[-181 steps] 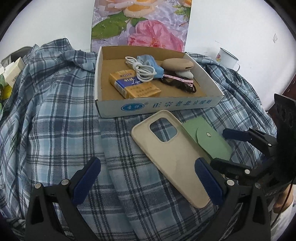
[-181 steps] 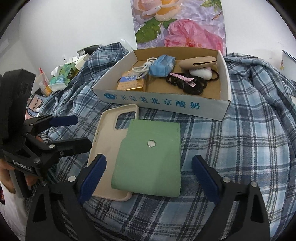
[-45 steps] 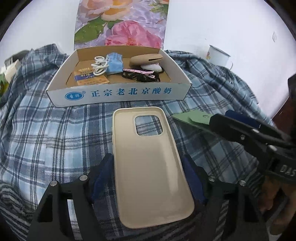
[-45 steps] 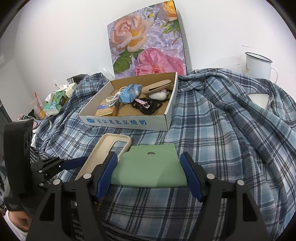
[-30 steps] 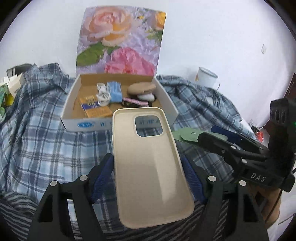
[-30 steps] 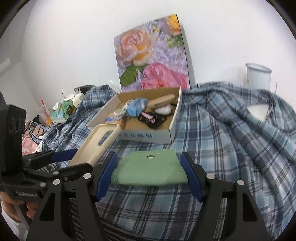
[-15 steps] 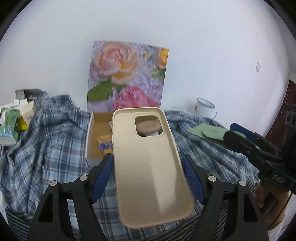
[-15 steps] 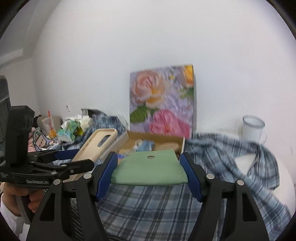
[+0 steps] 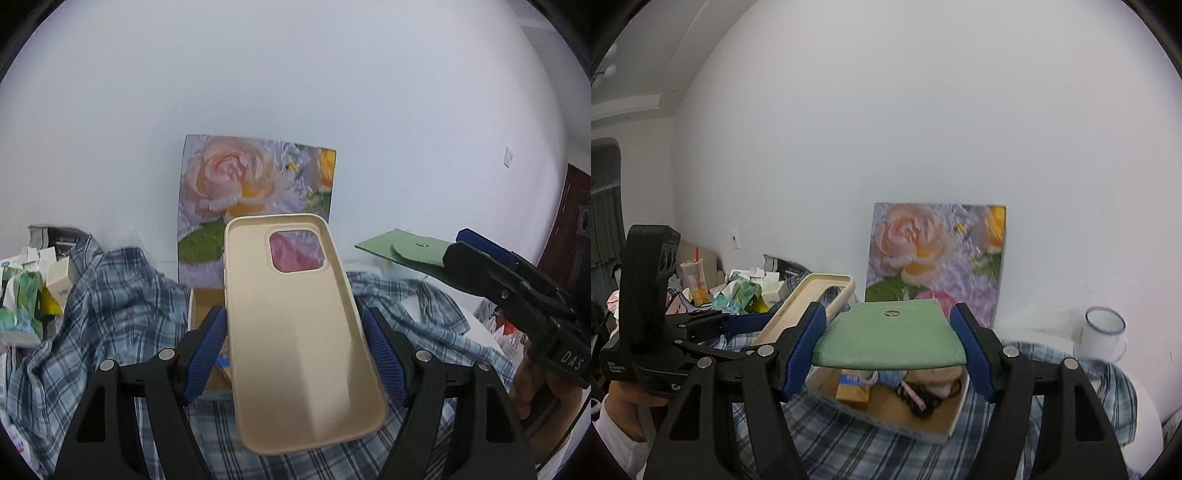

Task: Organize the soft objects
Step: 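Lift the phone case and green wallet and carry them over the box, then lower the phone case and wallet into the box and open both grippers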

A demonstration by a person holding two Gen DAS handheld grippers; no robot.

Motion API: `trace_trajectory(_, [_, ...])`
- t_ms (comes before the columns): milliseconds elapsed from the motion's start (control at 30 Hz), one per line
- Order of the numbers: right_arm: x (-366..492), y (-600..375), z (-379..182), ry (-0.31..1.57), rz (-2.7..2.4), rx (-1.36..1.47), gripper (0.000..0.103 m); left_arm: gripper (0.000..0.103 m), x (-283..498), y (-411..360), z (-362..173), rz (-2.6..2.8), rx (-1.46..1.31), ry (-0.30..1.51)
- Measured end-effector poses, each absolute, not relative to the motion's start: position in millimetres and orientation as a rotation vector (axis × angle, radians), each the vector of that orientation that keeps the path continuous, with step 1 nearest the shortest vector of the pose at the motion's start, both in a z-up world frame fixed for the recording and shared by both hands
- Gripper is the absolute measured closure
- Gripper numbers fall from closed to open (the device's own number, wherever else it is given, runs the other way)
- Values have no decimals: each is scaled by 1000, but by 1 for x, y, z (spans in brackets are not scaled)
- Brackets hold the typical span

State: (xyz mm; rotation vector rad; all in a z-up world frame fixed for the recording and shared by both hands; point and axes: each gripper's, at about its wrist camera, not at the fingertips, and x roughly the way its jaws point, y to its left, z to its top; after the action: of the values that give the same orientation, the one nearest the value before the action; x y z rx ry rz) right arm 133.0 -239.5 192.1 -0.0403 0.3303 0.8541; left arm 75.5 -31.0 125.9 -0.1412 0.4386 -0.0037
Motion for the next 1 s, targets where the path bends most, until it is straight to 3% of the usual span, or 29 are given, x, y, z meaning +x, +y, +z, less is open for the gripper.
trace_trajectory(633, [205, -190, 195, 311, 869, 36, 34, 26, 146, 6, 132, 27, -107, 423])
trace_trajectory(1000, [237, -178, 138, 398, 862, 50, 34, 26, 188, 13, 87, 26, -122, 519])
